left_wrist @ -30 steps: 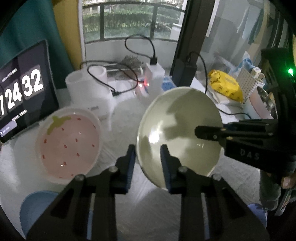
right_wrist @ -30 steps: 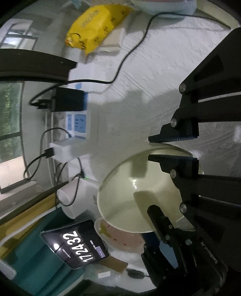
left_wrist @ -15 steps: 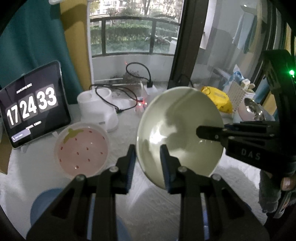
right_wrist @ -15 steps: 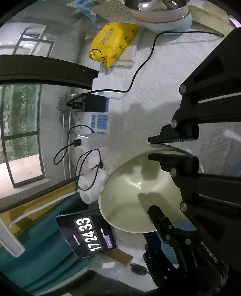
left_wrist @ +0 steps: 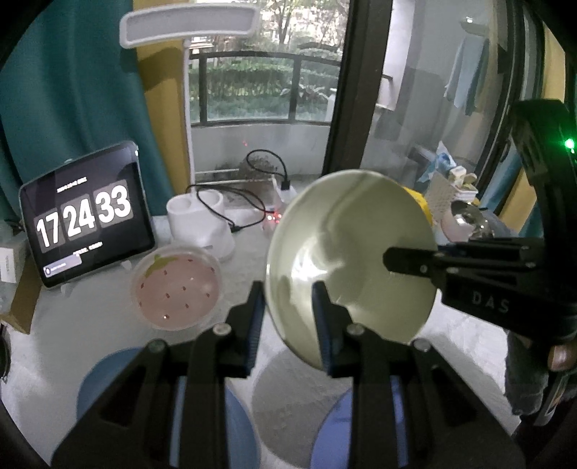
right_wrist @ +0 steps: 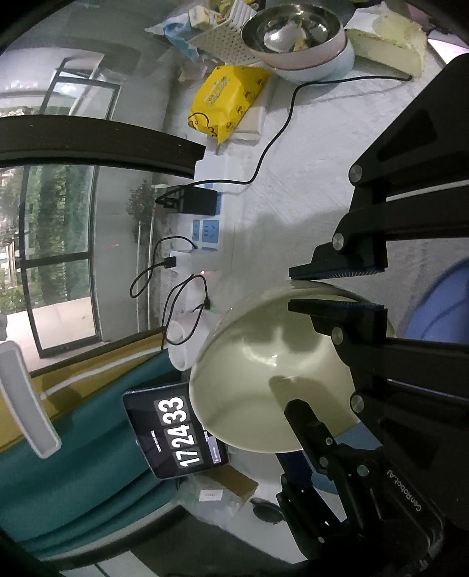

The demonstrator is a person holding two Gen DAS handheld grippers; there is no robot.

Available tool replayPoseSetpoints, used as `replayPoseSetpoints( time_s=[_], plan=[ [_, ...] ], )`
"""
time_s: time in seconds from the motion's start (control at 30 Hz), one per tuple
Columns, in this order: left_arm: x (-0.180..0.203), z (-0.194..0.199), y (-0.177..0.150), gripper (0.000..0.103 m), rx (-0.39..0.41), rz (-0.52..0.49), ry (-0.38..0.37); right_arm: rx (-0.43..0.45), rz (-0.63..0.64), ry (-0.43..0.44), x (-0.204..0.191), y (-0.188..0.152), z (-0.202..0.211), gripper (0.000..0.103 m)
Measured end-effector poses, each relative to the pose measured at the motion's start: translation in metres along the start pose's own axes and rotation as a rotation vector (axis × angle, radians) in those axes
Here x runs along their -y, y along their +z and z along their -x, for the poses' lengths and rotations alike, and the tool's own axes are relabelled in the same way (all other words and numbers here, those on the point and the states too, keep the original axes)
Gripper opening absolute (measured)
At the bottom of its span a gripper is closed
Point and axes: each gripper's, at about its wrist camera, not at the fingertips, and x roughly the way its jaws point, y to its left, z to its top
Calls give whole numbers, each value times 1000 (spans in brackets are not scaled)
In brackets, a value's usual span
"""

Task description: Organize plates and bowls

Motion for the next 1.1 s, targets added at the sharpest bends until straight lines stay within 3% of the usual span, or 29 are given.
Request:
replayPoseSetpoints(
  time_s=[0.63,1.1],
  plan=[
    [18,56,-30,27,41,-14,-17,41,-5,-10,-18,-40,54,12],
    [39,63,-63,27,-1,-45,-47,22,-58,-26,-10,-83,68,12]
  ],
)
